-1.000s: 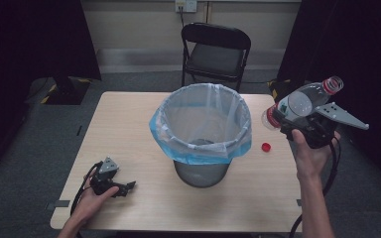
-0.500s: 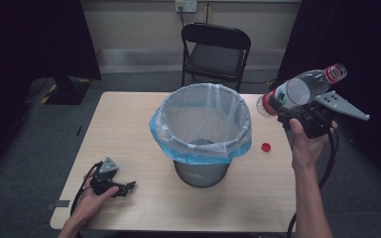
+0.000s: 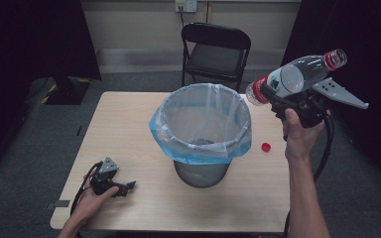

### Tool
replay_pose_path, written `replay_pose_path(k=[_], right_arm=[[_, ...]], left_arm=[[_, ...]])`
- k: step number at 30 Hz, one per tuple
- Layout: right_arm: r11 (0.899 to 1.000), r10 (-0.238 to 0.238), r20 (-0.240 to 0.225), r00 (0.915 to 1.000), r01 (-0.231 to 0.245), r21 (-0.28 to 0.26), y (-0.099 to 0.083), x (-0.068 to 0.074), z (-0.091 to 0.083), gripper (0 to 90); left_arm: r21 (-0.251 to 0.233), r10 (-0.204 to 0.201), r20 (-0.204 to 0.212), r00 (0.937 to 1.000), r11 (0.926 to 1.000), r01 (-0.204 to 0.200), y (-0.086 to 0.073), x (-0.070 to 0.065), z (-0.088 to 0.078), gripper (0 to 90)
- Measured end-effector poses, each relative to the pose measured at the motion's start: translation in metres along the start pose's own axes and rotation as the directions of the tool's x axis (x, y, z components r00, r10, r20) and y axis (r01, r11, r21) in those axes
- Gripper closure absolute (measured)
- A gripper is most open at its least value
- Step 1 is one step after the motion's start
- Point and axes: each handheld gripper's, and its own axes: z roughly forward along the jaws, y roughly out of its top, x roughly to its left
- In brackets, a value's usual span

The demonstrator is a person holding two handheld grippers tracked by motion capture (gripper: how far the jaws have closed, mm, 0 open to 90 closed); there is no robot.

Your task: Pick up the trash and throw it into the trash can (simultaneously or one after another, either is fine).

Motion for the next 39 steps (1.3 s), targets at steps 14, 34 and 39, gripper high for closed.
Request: replay_pose_path(k=[14, 34, 39], right_arm=[[0.999, 0.043, -0.179, 0.9828, -0.043, 0.003, 0.003, 0.029, 0.026, 29.1], [0.982, 0.017, -0.334, 0.9425, 0.047, 0.183, -0.011, 0.053, 0.053, 25.1], [0.981, 0.014, -0.343, 0.9392, 0.054, 0.188, -0.012, 0.055, 0.058, 24.1]], left_arm=[[0.000, -0.001, 0.000, 1.0000, 1.0000, 0.001, 0.000, 0.000, 0.000, 4.6], [0.000, 0.003, -0.002, 1.0000, 1.0000, -0.003, 0.000, 0.000, 0.000, 4.5], [0.000, 0.003, -0.002, 1.0000, 1.0000, -0.003, 0.000, 0.000, 0.000, 4.5]])
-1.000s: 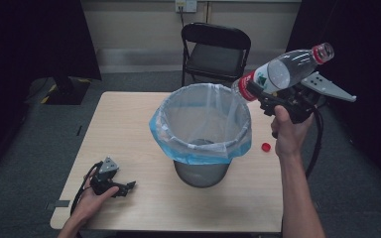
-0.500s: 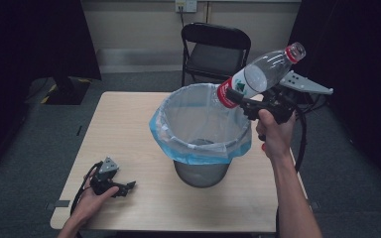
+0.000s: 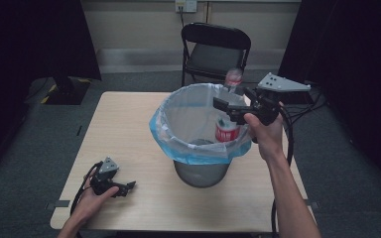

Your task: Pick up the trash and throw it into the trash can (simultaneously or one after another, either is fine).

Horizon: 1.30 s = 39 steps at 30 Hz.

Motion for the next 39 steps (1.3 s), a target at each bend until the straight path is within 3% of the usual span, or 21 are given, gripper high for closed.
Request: replay_pose_path(k=[10, 27, 33, 39], right_arm=[[1.000, 0.006, 0.023, 0.9997, -0.006, -0.025, 0.004, -0.002, -0.002, 22.4], [1.000, 0.015, 0.135, 0.9907, -0.014, -0.011, 0.002, -0.022, -0.015, 21.3], [1.000, 0.019, 0.182, 0.9831, -0.017, -0.012, 0.001, -0.029, -0.022, 22.7], [1.000, 0.023, 0.265, 0.9640, -0.025, 0.005, -0.004, -0.040, -0.030, 25.6]], left_arm=[[0.003, 0.004, -0.001, 1.0000, 1.0000, -0.004, 0.000, 0.000, 0.000, 4.6], [0.002, 0.004, -0.001, 1.0000, 1.0000, -0.004, 0.000, 0.000, 0.000, 4.6], [0.002, 0.004, -0.001, 1.0000, 1.0000, -0.004, 0.000, 0.000, 0.000, 4.6], [0.002, 0.004, -0.001, 1.0000, 1.0000, -0.004, 0.000, 0.000, 0.000, 4.6]])
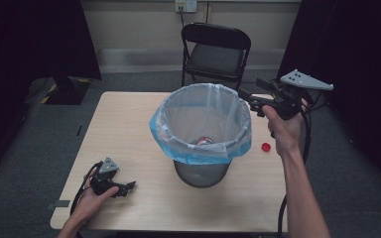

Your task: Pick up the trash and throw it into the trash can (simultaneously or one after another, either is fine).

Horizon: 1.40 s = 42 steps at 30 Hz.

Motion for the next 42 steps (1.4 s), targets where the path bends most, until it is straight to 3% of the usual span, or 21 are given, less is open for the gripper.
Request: replay_pose_path(k=[9, 12, 18, 26, 30, 42], right_arm=[[0.999, 0.031, 0.109, 0.9936, -0.034, 0.031, -0.017, -0.026, -0.007, 27.1], [0.998, 0.034, 0.125, 0.9916, -0.039, 0.040, -0.021, -0.031, -0.008, 27.0], [0.992, 0.045, 0.200, 0.9787, -0.068, 0.108, -0.047, -0.050, -0.008, 27.1], [0.983, 0.062, 0.226, 0.9721, -0.098, 0.153, -0.067, -0.064, -0.011, 31.8], [0.975, 0.066, 0.238, 0.9690, -0.113, 0.191, -0.082, -0.069, -0.010, 32.6], [0.933, 0.072, 0.271, 0.9599, -0.161, 0.322, -0.135, -0.087, -0.001, 32.7]], left_arm=[[0.000, 0.000, 0.000, 1.0000, 1.0000, 0.000, 0.000, 0.000, 0.000, 4.6], [0.000, 0.000, 0.000, 1.0000, 1.0000, 0.000, 0.000, 0.000, 0.000, 4.6], [0.000, 0.000, 0.000, 1.0000, 1.0000, 0.000, 0.000, 0.000, 0.000, 4.6], [0.000, 0.001, 0.001, 1.0000, 1.0000, -0.001, 0.000, 0.000, 0.000, 4.6], [0.002, 0.003, -0.002, 1.0000, 1.0000, -0.003, 0.000, 0.000, 0.000, 4.6], [0.002, 0.003, -0.006, 1.0000, 1.0000, -0.003, 0.000, 0.000, 0.000, 4.6]])
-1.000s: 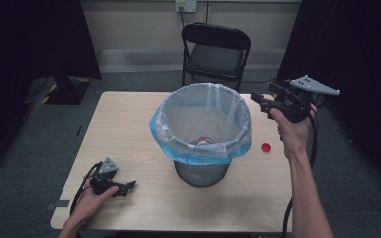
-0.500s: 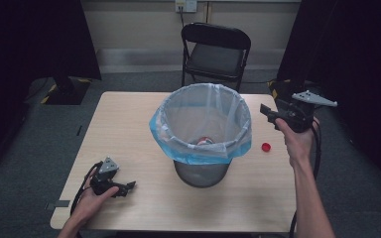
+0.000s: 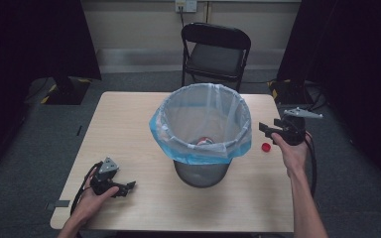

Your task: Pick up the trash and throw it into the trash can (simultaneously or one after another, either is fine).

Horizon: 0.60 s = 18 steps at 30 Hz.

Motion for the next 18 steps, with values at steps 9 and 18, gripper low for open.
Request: replay_pose_path(k=[9, 18], right_arm=[[0.998, 0.037, 0.037, 0.9986, -0.039, 0.053, -0.024, -0.012, 0.014, 33.9], [0.992, 0.063, 0.028, 0.9976, -0.065, 0.104, -0.048, -0.026, 0.028, 31.5]], left_arm=[[-0.001, -0.003, 0.004, 1.0000, 1.0000, 0.003, 0.000, 0.000, 0.000, 4.6], [0.000, 0.001, 0.000, 1.0000, 1.0000, -0.001, 0.000, 0.000, 0.000, 4.6]])
